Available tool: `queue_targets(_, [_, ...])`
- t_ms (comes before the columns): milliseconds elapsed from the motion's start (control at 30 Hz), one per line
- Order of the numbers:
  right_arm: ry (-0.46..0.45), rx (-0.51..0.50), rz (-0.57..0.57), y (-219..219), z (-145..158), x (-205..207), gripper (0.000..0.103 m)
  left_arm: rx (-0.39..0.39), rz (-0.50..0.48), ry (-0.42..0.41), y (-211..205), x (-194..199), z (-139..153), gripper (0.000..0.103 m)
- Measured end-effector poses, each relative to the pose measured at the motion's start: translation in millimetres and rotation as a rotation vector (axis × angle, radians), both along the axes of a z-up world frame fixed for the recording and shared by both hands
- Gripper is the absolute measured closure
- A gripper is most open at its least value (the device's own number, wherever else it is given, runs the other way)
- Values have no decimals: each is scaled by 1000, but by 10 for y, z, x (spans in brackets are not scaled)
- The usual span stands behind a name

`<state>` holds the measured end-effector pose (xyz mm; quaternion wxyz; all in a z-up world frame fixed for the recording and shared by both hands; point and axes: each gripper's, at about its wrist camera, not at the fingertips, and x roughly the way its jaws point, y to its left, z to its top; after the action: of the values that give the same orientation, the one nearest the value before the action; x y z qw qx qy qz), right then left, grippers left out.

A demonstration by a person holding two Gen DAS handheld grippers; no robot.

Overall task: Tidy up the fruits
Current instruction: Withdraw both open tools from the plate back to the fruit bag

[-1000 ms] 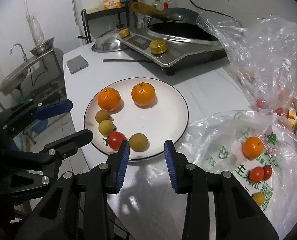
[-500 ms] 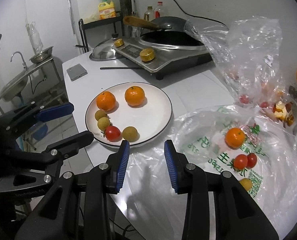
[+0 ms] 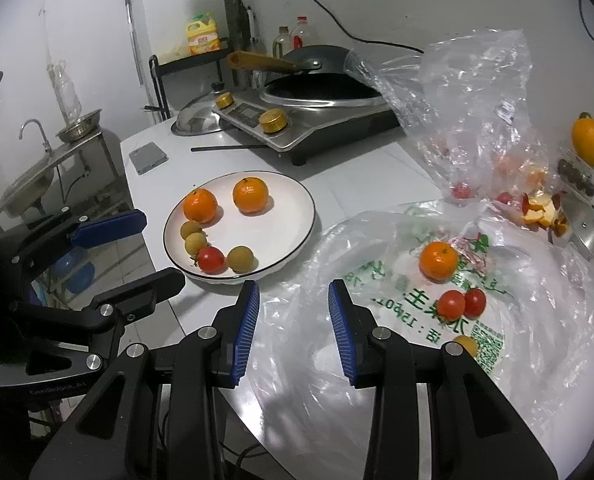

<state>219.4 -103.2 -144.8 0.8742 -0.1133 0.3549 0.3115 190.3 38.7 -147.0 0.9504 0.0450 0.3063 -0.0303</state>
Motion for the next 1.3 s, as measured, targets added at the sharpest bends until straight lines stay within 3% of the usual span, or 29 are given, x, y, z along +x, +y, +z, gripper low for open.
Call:
queue_targets(700, [-5, 41, -93, -692, 22, 63, 65, 33, -86, 20, -601, 167, 6, 41])
queue_targets(1300, [27, 44, -186, -1179, -153, 314, 65, 56, -145, 61, -951, 421, -94, 41])
